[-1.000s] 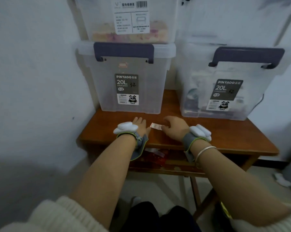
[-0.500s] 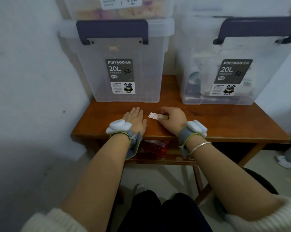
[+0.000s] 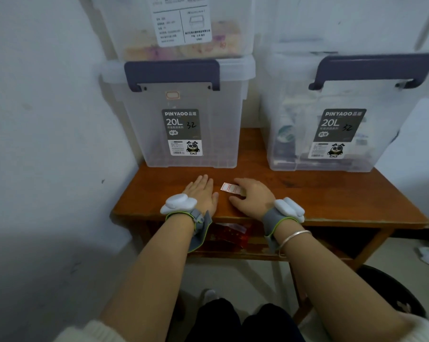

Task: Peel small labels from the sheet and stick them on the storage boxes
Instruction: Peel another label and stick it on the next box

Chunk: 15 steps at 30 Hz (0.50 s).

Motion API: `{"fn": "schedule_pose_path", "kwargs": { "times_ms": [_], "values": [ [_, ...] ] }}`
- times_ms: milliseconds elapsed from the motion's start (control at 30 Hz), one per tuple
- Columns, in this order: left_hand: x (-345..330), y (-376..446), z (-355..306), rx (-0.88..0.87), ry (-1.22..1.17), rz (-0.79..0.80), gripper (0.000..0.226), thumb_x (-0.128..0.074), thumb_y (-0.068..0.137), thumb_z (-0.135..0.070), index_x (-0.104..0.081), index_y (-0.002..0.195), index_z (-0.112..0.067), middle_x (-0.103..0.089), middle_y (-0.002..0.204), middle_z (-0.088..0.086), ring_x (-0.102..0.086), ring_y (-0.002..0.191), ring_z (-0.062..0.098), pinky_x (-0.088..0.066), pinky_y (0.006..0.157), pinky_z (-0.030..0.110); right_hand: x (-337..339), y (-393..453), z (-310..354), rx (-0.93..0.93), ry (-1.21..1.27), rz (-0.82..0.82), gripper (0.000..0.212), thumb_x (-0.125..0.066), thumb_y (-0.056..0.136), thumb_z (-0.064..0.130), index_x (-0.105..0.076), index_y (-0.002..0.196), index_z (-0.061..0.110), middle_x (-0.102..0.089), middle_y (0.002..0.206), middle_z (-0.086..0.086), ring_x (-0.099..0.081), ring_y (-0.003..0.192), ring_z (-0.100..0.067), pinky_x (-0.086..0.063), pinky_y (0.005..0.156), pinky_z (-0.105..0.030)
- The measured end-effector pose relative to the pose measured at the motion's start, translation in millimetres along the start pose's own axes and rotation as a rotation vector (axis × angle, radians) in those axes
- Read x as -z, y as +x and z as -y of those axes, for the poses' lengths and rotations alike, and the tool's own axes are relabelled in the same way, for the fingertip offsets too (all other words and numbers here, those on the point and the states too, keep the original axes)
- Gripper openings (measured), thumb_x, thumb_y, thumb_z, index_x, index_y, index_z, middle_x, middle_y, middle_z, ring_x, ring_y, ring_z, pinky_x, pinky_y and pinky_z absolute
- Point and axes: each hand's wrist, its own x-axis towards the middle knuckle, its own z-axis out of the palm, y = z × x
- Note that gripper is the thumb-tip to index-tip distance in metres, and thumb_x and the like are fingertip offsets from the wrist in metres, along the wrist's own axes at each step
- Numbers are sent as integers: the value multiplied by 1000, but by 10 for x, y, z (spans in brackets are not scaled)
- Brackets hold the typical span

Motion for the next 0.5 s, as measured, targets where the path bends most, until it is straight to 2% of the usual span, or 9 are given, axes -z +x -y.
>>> {"fn": "schedule_pose_path", "kwargs": {
  "times_ms": [167, 300, 433, 500],
  "values": [
    [9, -28, -2, -3, -6, 5, 52, -22, 99, -28, -13, 145, -7, -9, 158, 9, -6, 146, 21, -8, 118, 34, -11, -92, -11, 90, -102, 84, 45, -43, 90, 27, -38, 132, 12, -36, 146, -10, -28, 137, -24, -16, 114, -37],
    [28, -27, -1, -9, -7, 3, 52, -23, 99, -28, -14, 145, -6, -10, 158, 10, -7, 146, 22, -9, 118, 35, 24, -175, -38, 145, -135, 128, 46, -40, 92, 29, -35, 135, 12, -32, 149, -8, -24, 139, -22, -14, 114, -33],
    [26, -51, -22, -11, 0, 31, 52, -23, 99, -27, -13, 145, -6, -9, 158, 10, -6, 146, 22, -8, 119, 35, 82, -333, -99, 222, -149, 214, 56, -46, 89, 39, -31, 137, 15, -29, 150, -4, -22, 139, -18, -13, 113, -27],
    [40, -47, -22, -3, 0, 23, 51, -23, 99, -27, -13, 145, -6, -8, 158, 10, -6, 146, 22, -8, 119, 35, 132, -371, -140, 264, -145, 247, 57, -52, 86, 36, -32, 136, 16, -31, 150, -3, -23, 139, -16, -13, 113, -25]
  ]
}}
